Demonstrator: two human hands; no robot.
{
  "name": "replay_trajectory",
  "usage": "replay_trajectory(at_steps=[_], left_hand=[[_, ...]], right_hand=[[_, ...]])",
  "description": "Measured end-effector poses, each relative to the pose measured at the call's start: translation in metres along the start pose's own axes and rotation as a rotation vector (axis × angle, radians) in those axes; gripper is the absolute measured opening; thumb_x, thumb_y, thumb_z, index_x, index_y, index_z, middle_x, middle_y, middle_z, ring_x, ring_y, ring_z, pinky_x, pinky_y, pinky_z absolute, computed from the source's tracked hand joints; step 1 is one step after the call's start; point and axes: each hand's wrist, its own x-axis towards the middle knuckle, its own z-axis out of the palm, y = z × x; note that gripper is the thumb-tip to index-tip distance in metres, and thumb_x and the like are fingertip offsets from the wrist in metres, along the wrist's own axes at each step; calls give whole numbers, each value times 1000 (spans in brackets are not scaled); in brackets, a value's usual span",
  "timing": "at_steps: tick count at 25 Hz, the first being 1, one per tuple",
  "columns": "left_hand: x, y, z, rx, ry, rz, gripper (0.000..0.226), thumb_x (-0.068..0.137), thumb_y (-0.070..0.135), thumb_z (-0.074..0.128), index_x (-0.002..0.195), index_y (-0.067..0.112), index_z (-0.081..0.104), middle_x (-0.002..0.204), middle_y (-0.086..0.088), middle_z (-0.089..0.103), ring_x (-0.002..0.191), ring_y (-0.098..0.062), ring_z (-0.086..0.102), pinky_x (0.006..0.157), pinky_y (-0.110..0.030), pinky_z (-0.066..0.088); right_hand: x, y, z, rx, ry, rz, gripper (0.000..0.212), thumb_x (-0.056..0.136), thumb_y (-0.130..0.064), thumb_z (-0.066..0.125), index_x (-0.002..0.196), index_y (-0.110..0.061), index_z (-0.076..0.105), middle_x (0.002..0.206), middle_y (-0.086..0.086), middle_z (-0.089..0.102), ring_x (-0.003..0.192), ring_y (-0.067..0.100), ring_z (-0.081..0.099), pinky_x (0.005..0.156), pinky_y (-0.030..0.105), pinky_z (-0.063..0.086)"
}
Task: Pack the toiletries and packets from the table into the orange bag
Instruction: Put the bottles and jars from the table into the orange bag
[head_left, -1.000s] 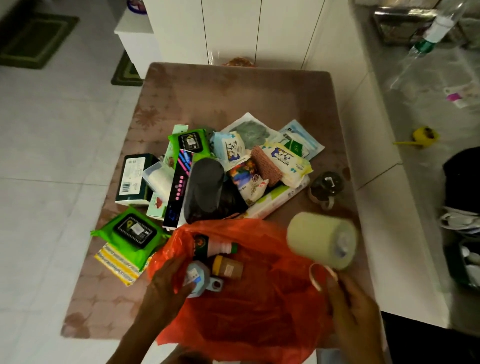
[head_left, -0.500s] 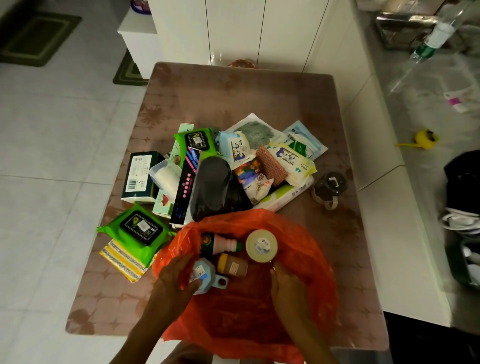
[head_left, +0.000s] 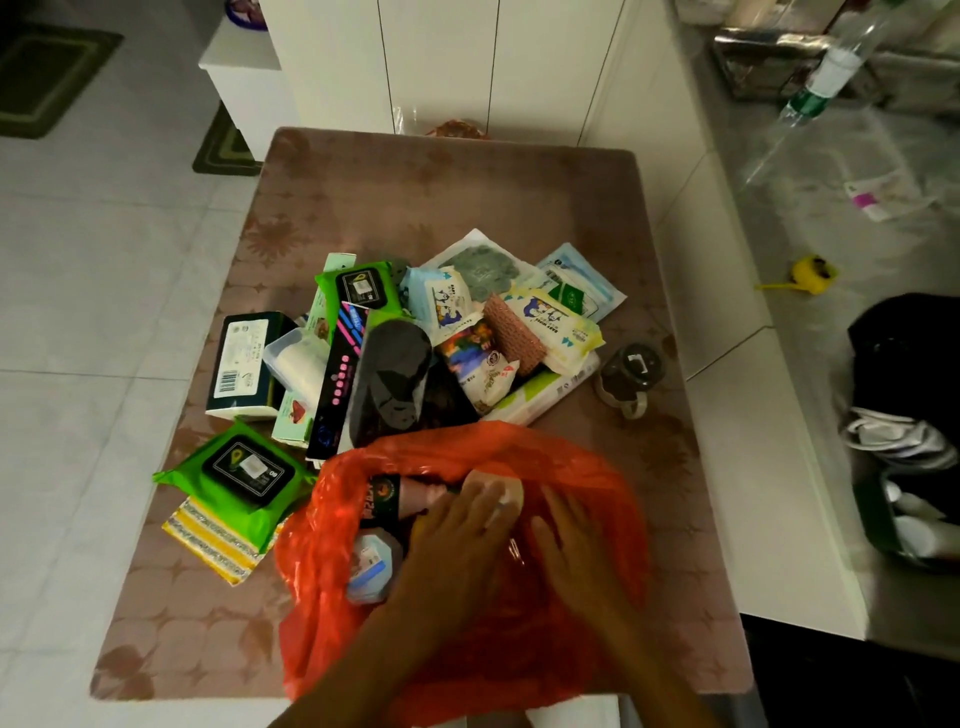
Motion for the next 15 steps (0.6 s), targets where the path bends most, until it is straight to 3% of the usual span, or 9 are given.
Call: replay_trajectory(at_steps=[1, 3, 5, 6, 7, 9, 10, 12, 15], left_hand=[[16, 7, 4, 69, -109, 42, 56, 83, 37, 44, 134, 18, 53, 141, -11, 53, 132, -35, 44, 102, -55, 39], [38, 15, 7, 172, -312, 7, 59, 95, 39, 37, 149, 18, 29, 159, -12, 22, 145, -38, 14, 113, -56, 15], [43, 14, 13, 233, -418, -44, 65, 99, 40, 37, 153, 20, 8, 163, -8, -4, 147, -37, -3, 115, -57, 2], [42, 14, 13, 226, -393, -28, 69, 96, 42, 46, 153, 21, 14, 163, -7, 0, 147, -38, 4, 114, -58, 8], [39, 13, 10, 207, -319, 15, 73, 86, 45, 62, 149, 22, 32, 160, -8, 17, 144, -38, 21, 110, -60, 23], [31, 9, 14, 142, -309, 29, 76, 55, 46, 86, 125, 27, 64, 141, -7, 54, 125, -34, 53, 91, -55, 48], [29, 6, 21, 154, -275, 47, 75, 49, 44, 89, 119, 27, 67, 135, -6, 60, 120, -32, 58, 86, -53, 51], [28, -1, 28, 127, -281, 47, 79, 53, 38, 88, 126, 25, 61, 136, -6, 59, 121, -30, 58, 88, -53, 50], [27, -10, 32, 79, -293, 50, 83, 66, 33, 78, 141, 22, 43, 145, -1, 50, 129, -24, 52, 93, -49, 51]], right_hand=[[2, -1, -8, 57, 22, 25, 54, 97, -52, 29, 148, -40, 15, 142, -24, 9, 136, 2, 6, 113, 36, 4], [13, 0, -27, 168, 112, 88, 58, 97, -52, 33, 150, -42, 9, 149, -20, 4, 137, 8, 4, 114, 48, 9], [22, 7, -51, 131, 173, 159, 56, 98, -45, 40, 150, -35, 20, 158, -4, 15, 141, 19, 19, 113, 49, 23], [24, 9, -62, 81, 190, 160, 47, 99, -38, 44, 144, -29, 35, 152, 5, 33, 134, 22, 37, 107, 43, 36], [24, 7, -73, 61, 226, 129, 34, 98, -30, 47, 131, -25, 50, 135, 10, 53, 115, 21, 54, 94, 33, 47], [27, -12, -98, 97, 387, 60, 22, 97, -24, 51, 117, -22, 60, 102, 4, 66, 83, 12, 60, 69, 18, 46], [37, -19, -111, 106, 501, 43, 26, 95, -24, 53, 120, -22, 58, 102, 1, 65, 86, 12, 60, 71, 21, 47], [75, -23, -136, 32, 638, 68, 51, 90, -26, 60, 137, -26, 42, 131, 4, 54, 115, 23, 53, 89, 39, 49], [134, -14, -147, -198, 394, 169, 89, 82, -28, 70, 150, -32, 11, 158, 7, 13, 138, 34, 28, 104, 52, 37]])
